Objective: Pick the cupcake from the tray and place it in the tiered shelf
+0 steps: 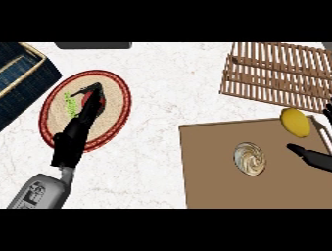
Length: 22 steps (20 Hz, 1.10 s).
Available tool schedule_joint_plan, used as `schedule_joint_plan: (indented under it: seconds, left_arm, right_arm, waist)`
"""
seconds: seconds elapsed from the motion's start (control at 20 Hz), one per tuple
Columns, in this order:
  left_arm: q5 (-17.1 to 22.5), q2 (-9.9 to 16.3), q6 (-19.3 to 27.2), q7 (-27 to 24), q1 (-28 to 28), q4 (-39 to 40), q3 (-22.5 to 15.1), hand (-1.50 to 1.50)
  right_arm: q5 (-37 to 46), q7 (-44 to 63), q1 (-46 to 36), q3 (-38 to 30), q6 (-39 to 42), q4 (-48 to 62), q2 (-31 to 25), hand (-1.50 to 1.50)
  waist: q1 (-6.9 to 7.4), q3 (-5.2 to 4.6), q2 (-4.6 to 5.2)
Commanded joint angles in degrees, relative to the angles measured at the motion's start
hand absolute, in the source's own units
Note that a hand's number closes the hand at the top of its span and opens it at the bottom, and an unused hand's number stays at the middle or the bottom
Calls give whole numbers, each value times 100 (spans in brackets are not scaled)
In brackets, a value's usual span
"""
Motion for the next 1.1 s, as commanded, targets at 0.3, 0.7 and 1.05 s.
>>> schedule_joint_plan:
  seconds: [0.3,0.7,1.05]
  left_arm:
    - [-153,12,-142,112,-216,180,219,0]
    - [-97,-42,-208,42,-31,-13,282,0]
    - [-283,-240,-230,-5,88,-26,236,0]
  right_arm:
    - [596,2071,122,598,662,-1808,-1337,-150]
    - [833,4048,176,1007,1586,-3320,-2686,-150]
    - [1323,5825,-437,1493,1879,-4153,-2853,-150]
  waist:
    - [12,-9,2]
    - [3,-17,-12]
    - [76,-7,9]
